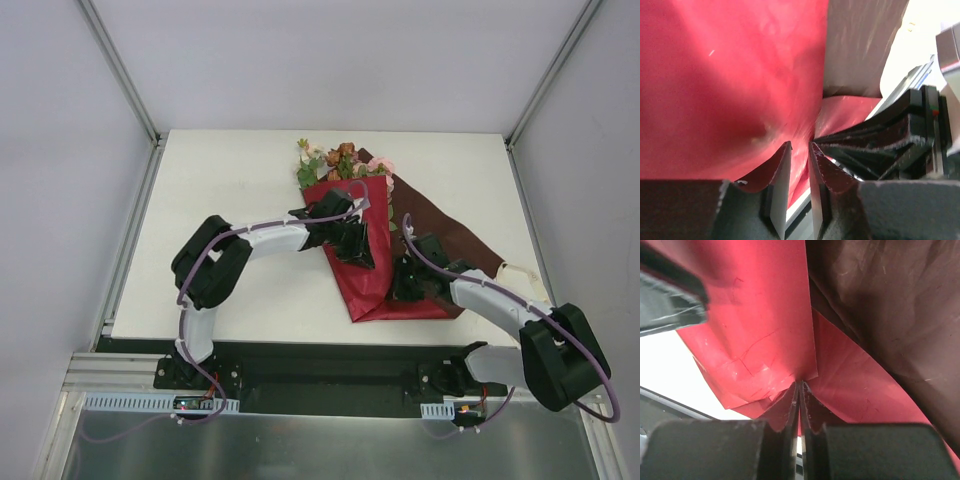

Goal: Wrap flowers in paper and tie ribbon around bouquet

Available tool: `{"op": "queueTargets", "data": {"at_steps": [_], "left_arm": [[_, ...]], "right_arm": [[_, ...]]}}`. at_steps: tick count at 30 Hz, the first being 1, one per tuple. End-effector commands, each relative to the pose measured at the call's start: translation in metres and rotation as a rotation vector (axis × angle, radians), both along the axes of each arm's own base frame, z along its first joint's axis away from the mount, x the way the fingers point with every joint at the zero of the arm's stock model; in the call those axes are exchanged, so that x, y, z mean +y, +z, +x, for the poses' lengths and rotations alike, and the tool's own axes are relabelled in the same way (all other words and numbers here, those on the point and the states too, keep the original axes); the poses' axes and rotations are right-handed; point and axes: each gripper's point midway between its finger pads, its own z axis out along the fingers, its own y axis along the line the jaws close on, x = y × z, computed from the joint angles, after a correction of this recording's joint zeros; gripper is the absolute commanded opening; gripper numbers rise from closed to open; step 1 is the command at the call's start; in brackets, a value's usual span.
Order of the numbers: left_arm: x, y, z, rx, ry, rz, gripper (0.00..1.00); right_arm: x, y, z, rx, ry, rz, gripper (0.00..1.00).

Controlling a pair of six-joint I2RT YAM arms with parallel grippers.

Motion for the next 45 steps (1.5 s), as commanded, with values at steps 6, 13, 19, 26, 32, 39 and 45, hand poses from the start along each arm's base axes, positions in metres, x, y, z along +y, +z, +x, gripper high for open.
{"op": "queueTargets", "data": {"at_steps": [6, 13, 19, 26, 32, 39, 45], "left_arm": [[-0.053, -0.010, 0.024, 0.046, -0.020, -0.079, 0.15], [-0.018, -0.072, 0.034, 0.176, 0.127, 0.056, 0.05], [0.029, -0.098, 0.044, 0.239, 0.206, 0.116, 0.03], [0.063, -0.103, 0.056, 0.248, 0.239, 0.118, 0.02], [0.040, -0.058, 0.049, 0.160, 0.079, -0.005, 0.20], [0.023, 0.004, 0.027, 0.060, -0.059, -0.124, 0.34], [0.025, 0.034, 0.017, 0.008, -0.088, -0.167, 0.37]], "right_arm": [[-0.025, 0.011, -0.004, -0.033, -0.064, -0.059, 0.09], [-0.046, 0.034, -0.012, -0.059, -0.149, -0.057, 0.27], [-0.043, 0.037, -0.026, -0.012, -0.159, 0.038, 0.45], [-0.041, 0.030, -0.042, 0.022, -0.133, 0.071, 0.60], [-0.039, 0.022, -0.024, 0.002, -0.162, 0.139, 0.71], [-0.018, 0.021, -0.005, 0.018, -0.088, 0.254, 0.64], [-0.009, 0.028, -0.016, 0.001, 0.022, 0.271, 0.54]]}}
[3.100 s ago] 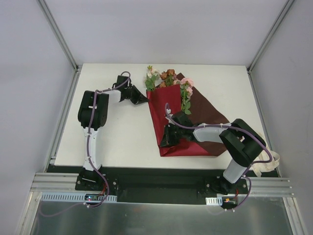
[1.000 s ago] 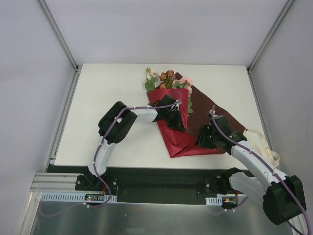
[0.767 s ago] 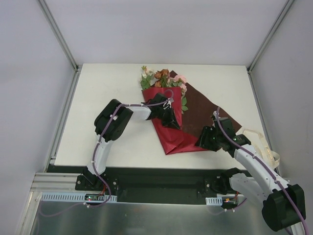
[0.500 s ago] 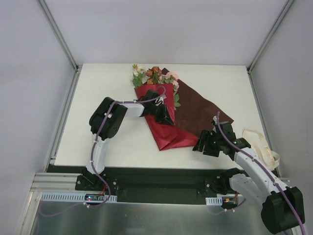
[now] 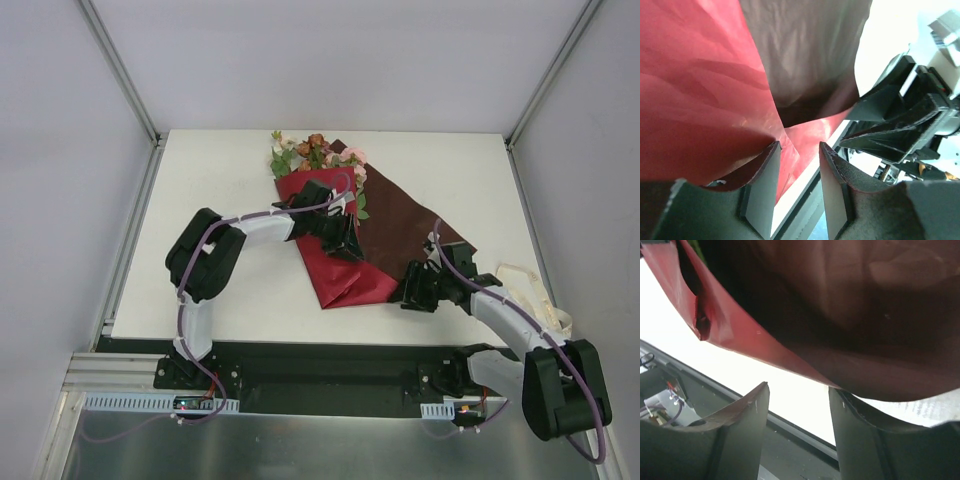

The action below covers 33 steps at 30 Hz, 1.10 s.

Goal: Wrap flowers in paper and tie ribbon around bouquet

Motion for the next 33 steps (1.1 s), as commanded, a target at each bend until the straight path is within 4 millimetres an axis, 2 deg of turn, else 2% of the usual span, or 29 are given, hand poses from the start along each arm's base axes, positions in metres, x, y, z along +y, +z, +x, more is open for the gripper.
{"op": "queueTargets", "data": {"at_steps": [1, 5, 11, 16, 22, 26, 28, 29, 33], "left_arm": [[0.001, 0.045, -0.010, -0.095, -0.058, -0.076, 0.38], [0.002, 0.052, -0.013, -0.109, -0.062, -0.086, 0.39], [0.010, 0.041, -0.022, -0.088, -0.058, -0.062, 0.35], [0.018, 0.040, -0.029, -0.116, -0.058, -0.047, 0.35], [0.024, 0.039, -0.035, -0.132, -0.060, -0.039, 0.40], [0.025, 0.029, -0.039, -0.106, -0.073, -0.038, 0.36], [0.023, 0.024, -0.040, -0.095, -0.078, -0.037, 0.31], [0.022, 0.023, -0.039, -0.095, -0.079, -0.038, 0.25], [0.019, 0.013, -0.037, -0.080, -0.078, -0.039, 0.19]], "right_arm": [[0.018, 0.020, -0.002, -0.068, 0.127, 0.076, 0.55], [0.036, 0.022, -0.007, -0.059, 0.180, 0.096, 0.56], [0.057, 0.031, 0.015, -0.088, 0.183, 0.101, 0.52], [0.061, 0.021, 0.031, -0.051, 0.148, 0.079, 0.41], [0.066, 0.015, 0.045, -0.044, 0.132, 0.069, 0.33], [0.066, 0.008, 0.052, -0.033, 0.122, 0.050, 0.31], [0.068, 0.007, 0.055, -0.032, 0.120, 0.048, 0.29], [0.068, 0.005, 0.056, -0.028, 0.115, 0.045, 0.29], [0.067, -0.004, 0.060, -0.012, 0.098, 0.033, 0.27]]}}
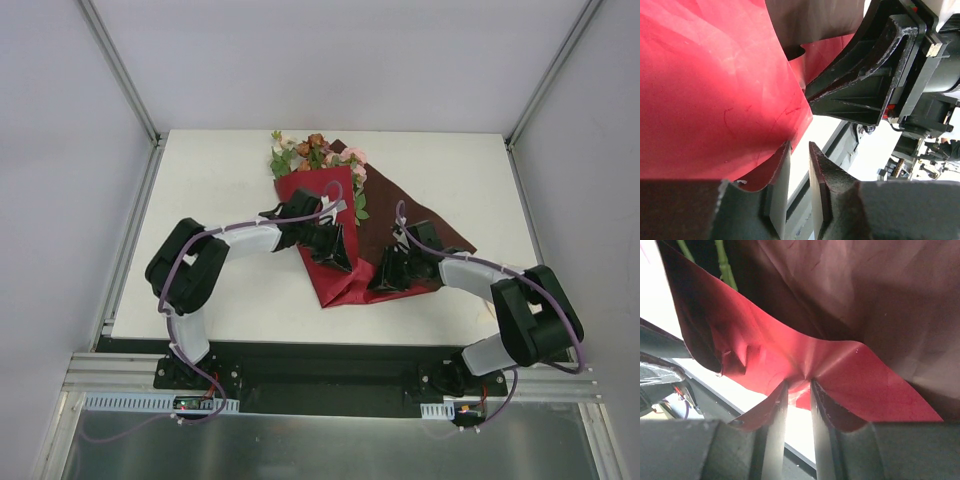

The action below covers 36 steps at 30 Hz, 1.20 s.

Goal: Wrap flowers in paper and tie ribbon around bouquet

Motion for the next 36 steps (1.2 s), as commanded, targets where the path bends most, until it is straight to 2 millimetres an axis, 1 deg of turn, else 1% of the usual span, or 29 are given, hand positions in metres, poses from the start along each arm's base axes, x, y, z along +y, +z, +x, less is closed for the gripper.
{"op": "queueTargets", "data": {"at_steps": [1, 2, 5, 7, 10, 14, 15, 17, 18, 20, 21, 23, 24, 25, 26, 28, 32, 33, 35, 36], "left_arm": [[-0.008, -0.003, -0.001, -0.015, -0.033, -0.035, 0.19], [-0.010, -0.003, 0.000, -0.013, -0.033, -0.040, 0.19], [-0.017, -0.012, -0.004, 0.011, -0.056, -0.049, 0.19], [-0.022, -0.016, -0.009, 0.025, -0.073, -0.050, 0.19], [-0.027, -0.025, -0.008, 0.043, -0.076, -0.044, 0.19], [-0.027, -0.038, -0.006, 0.061, -0.071, -0.029, 0.20], [-0.027, -0.043, -0.005, 0.060, -0.065, -0.017, 0.20], [-0.023, -0.055, -0.003, 0.096, -0.040, 0.006, 0.20], [-0.021, -0.059, 0.000, 0.106, -0.026, 0.016, 0.20], [-0.015, -0.069, 0.001, 0.131, 0.001, 0.041, 0.19], [-0.013, -0.072, 0.002, 0.132, 0.010, 0.050, 0.19], [-0.007, -0.078, 0.004, 0.142, 0.028, 0.065, 0.19], [-0.006, -0.079, 0.004, 0.144, 0.034, 0.069, 0.19], [-0.003, -0.081, 0.005, 0.148, 0.043, 0.075, 0.19], [-0.002, -0.083, 0.004, 0.152, 0.046, 0.079, 0.18], [0.001, -0.084, 0.004, 0.156, 0.053, 0.084, 0.17], [0.003, -0.089, 0.001, 0.180, 0.060, 0.093, 0.14], [0.003, -0.090, 0.000, 0.190, 0.060, 0.094, 0.13], [0.004, -0.094, -0.002, 0.206, 0.060, 0.101, 0.11], [0.005, -0.095, -0.003, 0.212, 0.059, 0.107, 0.11]], "right_arm": [[0.006, 0.001, 0.018, -0.030, -0.026, 0.000, 0.25], [0.006, -0.001, 0.018, -0.025, -0.033, -0.003, 0.25], [0.004, -0.006, 0.020, -0.018, -0.045, -0.021, 0.23], [0.002, -0.010, 0.021, -0.011, -0.061, -0.033, 0.20], [0.004, -0.009, 0.024, -0.014, -0.061, -0.030, 0.17], [0.002, -0.007, 0.026, -0.023, -0.072, -0.036, 0.18], [0.002, -0.007, 0.025, -0.023, -0.070, -0.035, 0.21], [0.003, -0.005, 0.025, -0.027, -0.065, -0.035, 0.23], [0.003, -0.005, 0.024, -0.027, -0.060, -0.036, 0.27], [0.001, -0.004, 0.022, -0.028, -0.053, -0.046, 0.30], [0.001, -0.001, 0.022, -0.042, -0.047, -0.045, 0.35], [0.002, 0.003, 0.017, -0.055, -0.016, -0.053, 0.42], [0.005, 0.009, 0.017, -0.074, 0.005, -0.040, 0.46], [0.011, 0.012, 0.013, -0.082, 0.036, -0.032, 0.46], [0.016, 0.016, 0.013, -0.094, 0.053, -0.025, 0.45], [0.021, 0.017, 0.011, -0.098, 0.069, -0.027, 0.41], [0.001, 0.000, 0.012, -0.082, 0.009, -0.107, 0.31], [-0.006, -0.008, 0.009, -0.069, 0.001, -0.130, 0.27], [-0.024, -0.016, 0.009, -0.062, -0.043, -0.177, 0.25], [-0.033, -0.022, 0.005, -0.055, -0.051, -0.203, 0.24]]}}
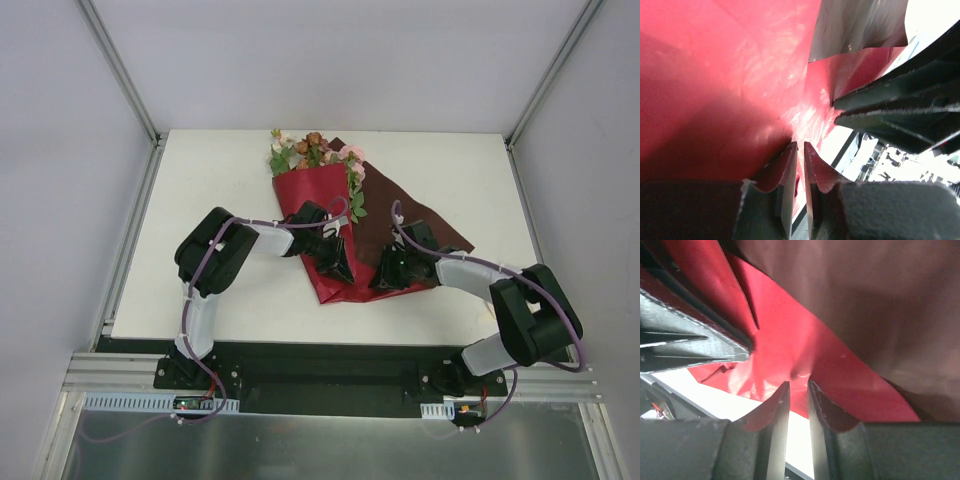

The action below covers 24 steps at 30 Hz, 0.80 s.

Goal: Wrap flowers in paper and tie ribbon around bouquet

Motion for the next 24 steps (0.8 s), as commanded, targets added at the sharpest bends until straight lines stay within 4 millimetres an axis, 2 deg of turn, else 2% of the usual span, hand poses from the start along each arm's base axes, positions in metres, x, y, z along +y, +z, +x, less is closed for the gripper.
{"op": "queueTargets", "data": {"at_steps": [1, 2, 5, 6, 8, 9, 10, 13, 14, 17, 19, 24], "left_arm": [[0.016, -0.033, -0.005, 0.046, 0.029, 0.093, 0.10], [0.016, -0.033, -0.006, 0.049, 0.028, 0.092, 0.11], [0.015, -0.033, -0.007, 0.052, 0.023, 0.089, 0.09], [0.015, -0.032, -0.006, 0.051, 0.022, 0.085, 0.09], [0.015, -0.031, -0.006, 0.049, 0.020, 0.084, 0.09], [0.015, -0.032, -0.007, 0.050, 0.018, 0.083, 0.09], [0.015, -0.032, -0.007, 0.050, 0.016, 0.082, 0.09], [0.015, -0.032, -0.007, 0.052, 0.013, 0.081, 0.09], [0.015, -0.032, -0.008, 0.053, 0.012, 0.080, 0.09], [0.014, -0.033, -0.007, 0.056, 0.015, 0.083, 0.09], [0.013, -0.033, -0.007, 0.056, 0.013, 0.081, 0.09], [0.013, -0.032, -0.007, 0.053, 0.011, 0.078, 0.09]], "right_arm": [[-0.043, -0.016, -0.003, -0.010, -0.079, -0.130, 0.24], [-0.049, -0.010, -0.003, -0.037, -0.087, -0.137, 0.24], [-0.064, -0.008, -0.014, -0.037, -0.114, -0.137, 0.27], [-0.067, 0.002, -0.012, -0.074, -0.135, -0.115, 0.29], [-0.076, -0.001, -0.022, -0.063, -0.164, -0.116, 0.31], [-0.082, 0.007, -0.019, -0.095, -0.199, -0.101, 0.33], [-0.087, 0.000, -0.027, -0.074, -0.225, -0.100, 0.36], [-0.098, 0.005, -0.026, -0.094, -0.312, -0.058, 0.42], [-0.100, 0.001, -0.031, -0.074, -0.338, -0.047, 0.46], [-0.110, 0.000, -0.028, -0.076, -0.424, -0.010, 0.52], [-0.119, -0.007, -0.028, -0.053, -0.494, 0.009, 0.53], [-0.116, -0.009, -0.012, -0.066, -0.536, 0.096, 0.53]]}}
